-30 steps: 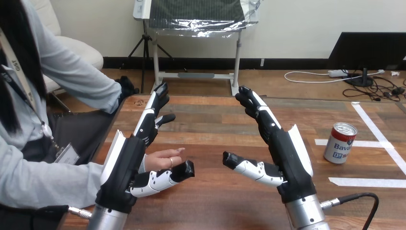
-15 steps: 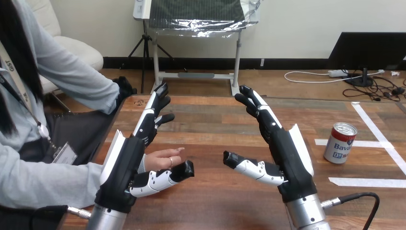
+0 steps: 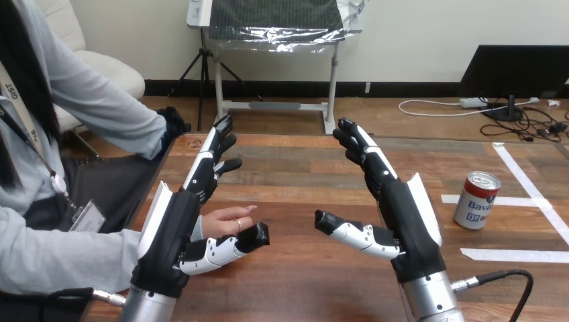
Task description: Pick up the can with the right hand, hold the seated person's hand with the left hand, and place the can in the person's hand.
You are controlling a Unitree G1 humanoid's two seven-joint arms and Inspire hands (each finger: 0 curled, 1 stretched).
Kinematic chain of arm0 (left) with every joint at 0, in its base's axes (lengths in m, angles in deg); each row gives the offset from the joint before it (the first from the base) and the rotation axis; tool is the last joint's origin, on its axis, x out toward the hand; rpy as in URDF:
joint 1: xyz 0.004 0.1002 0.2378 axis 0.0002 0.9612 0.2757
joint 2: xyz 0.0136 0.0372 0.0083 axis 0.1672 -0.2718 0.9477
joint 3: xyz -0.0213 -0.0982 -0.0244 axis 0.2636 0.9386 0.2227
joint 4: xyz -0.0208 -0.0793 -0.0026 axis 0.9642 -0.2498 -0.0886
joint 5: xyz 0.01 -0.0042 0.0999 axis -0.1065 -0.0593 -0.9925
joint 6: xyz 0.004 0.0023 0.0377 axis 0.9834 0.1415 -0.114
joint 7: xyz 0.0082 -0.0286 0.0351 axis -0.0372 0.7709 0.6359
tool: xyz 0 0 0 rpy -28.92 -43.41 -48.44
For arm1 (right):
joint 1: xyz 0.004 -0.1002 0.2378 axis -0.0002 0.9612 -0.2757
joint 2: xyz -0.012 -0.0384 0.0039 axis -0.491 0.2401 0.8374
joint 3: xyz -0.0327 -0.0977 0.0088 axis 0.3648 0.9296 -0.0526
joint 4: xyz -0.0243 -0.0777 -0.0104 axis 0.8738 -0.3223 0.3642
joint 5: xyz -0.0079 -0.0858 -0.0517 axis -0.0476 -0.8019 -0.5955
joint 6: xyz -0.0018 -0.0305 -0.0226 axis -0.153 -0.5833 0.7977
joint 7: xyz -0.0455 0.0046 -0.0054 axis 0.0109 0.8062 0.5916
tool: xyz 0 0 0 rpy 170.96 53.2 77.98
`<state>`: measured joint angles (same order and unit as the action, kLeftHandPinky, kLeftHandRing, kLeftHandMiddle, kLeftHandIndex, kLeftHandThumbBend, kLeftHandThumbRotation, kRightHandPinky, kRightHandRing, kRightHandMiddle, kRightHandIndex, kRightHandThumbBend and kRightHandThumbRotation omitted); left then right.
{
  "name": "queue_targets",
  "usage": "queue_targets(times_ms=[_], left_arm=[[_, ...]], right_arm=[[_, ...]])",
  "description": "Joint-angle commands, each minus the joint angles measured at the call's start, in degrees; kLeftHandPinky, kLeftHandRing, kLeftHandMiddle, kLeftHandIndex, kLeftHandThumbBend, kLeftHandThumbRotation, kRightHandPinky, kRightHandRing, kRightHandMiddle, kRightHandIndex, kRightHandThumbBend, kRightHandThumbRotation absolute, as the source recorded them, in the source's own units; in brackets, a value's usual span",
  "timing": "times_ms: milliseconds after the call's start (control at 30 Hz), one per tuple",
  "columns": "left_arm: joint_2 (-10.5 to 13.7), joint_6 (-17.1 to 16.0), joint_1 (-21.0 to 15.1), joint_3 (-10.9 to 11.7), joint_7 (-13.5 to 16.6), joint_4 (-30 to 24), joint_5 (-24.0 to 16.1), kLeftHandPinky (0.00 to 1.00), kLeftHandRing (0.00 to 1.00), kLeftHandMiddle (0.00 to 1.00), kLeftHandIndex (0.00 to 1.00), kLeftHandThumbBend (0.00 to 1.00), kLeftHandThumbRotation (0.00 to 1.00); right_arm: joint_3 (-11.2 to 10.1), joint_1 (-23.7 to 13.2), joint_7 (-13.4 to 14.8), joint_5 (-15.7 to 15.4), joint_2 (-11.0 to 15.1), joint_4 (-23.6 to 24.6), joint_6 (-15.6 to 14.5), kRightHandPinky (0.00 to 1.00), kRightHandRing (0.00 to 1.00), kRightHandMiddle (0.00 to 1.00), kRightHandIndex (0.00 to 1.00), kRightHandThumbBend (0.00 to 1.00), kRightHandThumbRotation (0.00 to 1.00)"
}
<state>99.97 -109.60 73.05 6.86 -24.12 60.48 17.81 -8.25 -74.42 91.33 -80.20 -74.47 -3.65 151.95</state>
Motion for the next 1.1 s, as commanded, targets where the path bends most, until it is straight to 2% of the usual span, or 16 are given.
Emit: queue_targets(times_ms=[0,167,467,667,767,933,1067], left_arm=[[-0.3,-0.3,-2.6,0.6,0.5,-1.3,0.0,0.84,0.95,0.99,0.98,1.00,0.68],[-0.3,-0.1,-2.8,0.6,0.5,-1.4,-0.1,0.85,0.96,1.00,0.98,1.00,0.68],[-0.2,0.0,-2.8,0.2,-0.6,-1.8,1.1,0.87,0.97,1.00,1.00,1.00,0.67],[-0.3,-0.1,-2.9,0.4,-0.8,-1.6,1.2,0.87,0.98,1.00,1.00,1.00,0.67],[-0.3,-0.1,-2.9,0.5,-0.6,-1.7,0.9,0.87,0.98,1.00,1.00,1.00,0.68],[-0.2,0.2,-2.8,0.3,-1.0,-1.9,1.3,0.87,0.98,1.00,1.00,1.00,0.68],[-0.2,0.3,-2.8,0.3,-1.3,-1.9,1.6,0.88,0.98,1.00,1.00,1.00,0.67]], right_arm=[[-1.9,-5.1,2.1,-1.0,1.5,0.8,1.5,0.90,0.93,0.93,0.93,1.00,0.59],[-3.0,-5.8,4.8,-3.0,2.2,1.0,1.3,0.85,0.90,0.92,0.91,1.00,0.61],[-4.5,-8.2,5.4,-2.0,3.9,-0.1,2.0,0.82,0.87,0.89,0.90,1.00,0.61],[-5.6,-9.9,6.9,-2.9,5.6,-0.6,2.1,0.82,0.87,0.89,0.91,1.00,0.63],[-6.0,-10.6,6.9,-2.5,6.4,-0.8,1.7,0.82,0.88,0.90,0.92,1.00,0.64],[-6.9,-11.9,5.7,0.3,7.1,-1.1,1.4,0.84,0.88,0.90,0.92,1.00,0.63],[-7.6,-12.9,5.7,1.2,7.7,-1.5,1.6,0.84,0.88,0.90,0.92,1.00,0.62]])
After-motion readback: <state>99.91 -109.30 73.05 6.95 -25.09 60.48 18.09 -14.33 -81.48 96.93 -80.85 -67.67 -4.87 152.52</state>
